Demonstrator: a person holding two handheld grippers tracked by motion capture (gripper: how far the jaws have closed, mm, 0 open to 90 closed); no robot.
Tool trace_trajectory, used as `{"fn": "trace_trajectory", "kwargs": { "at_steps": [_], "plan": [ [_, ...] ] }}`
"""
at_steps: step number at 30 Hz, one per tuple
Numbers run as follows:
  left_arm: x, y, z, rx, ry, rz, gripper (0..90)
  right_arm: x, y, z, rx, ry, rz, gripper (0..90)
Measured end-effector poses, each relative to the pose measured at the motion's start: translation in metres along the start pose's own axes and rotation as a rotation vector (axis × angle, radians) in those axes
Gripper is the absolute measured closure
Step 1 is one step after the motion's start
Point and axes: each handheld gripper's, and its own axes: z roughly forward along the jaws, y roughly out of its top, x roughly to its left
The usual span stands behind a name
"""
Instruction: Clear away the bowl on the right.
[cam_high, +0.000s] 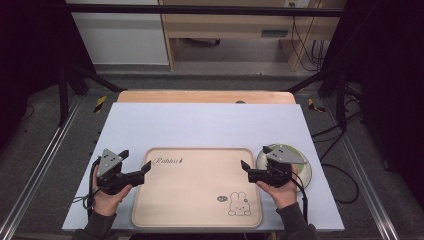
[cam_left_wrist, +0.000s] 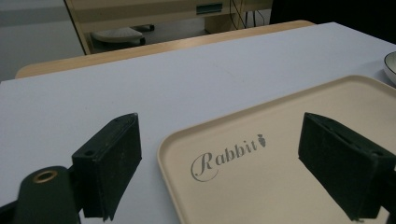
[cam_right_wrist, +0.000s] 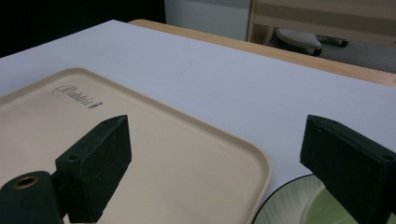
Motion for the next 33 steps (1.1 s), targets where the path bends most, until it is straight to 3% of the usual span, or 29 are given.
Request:
{"fn": "trace_trajectory", "kwargs": {
  "at_steps": [15,33],
  "plan": [
    [0.004,-0.002,0.001,0.007,0.017,-0.018,13.4,-0.007,0.001,-0.009,-0.010,-0.021,0.009,9.4],
    [0.005,-0.002,0.000,0.001,0.018,-0.028,14.2,-0.022,0.007,-0.027,-0.030,-0.093,0.030,9.8]
  ]
}}
